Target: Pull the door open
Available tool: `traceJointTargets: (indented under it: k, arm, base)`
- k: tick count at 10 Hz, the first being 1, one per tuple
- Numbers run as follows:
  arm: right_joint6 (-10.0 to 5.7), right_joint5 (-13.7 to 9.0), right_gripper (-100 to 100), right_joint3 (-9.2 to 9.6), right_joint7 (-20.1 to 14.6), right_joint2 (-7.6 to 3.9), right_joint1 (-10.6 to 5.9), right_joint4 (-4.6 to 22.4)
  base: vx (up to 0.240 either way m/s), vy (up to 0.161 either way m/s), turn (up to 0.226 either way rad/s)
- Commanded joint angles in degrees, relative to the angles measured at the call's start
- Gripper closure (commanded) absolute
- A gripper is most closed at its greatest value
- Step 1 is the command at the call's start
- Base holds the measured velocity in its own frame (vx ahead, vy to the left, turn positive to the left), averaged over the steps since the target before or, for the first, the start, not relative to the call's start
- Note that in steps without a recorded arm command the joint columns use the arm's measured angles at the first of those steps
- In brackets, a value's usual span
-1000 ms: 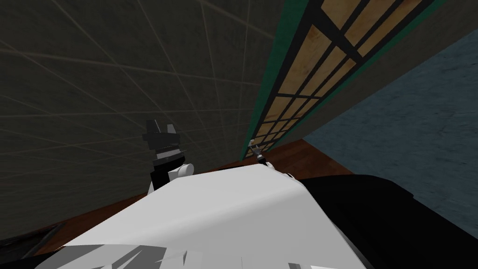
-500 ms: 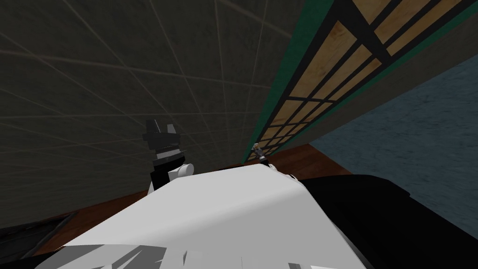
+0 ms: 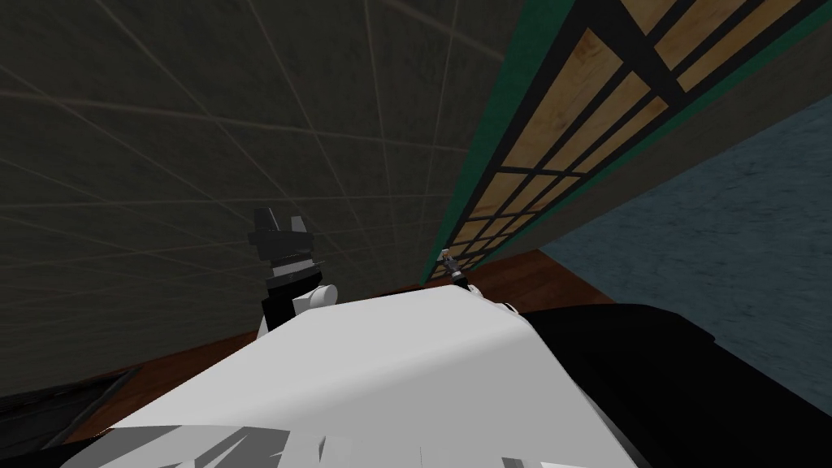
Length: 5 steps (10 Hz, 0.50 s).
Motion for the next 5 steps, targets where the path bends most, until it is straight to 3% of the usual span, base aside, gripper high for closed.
traceJointTargets:
  k: [1,5]
  arm:
    - [0.14,-0.7,100,0.27,-1.9,0.08,-0.06,-0.1]
    - [0.43,-2.1,100,0.81,-5.7,0.23,-0.17,-0.4]
  base:
    - [-0.038,-0.018,0.058]
    - [-0.056,-0.028,0.054]
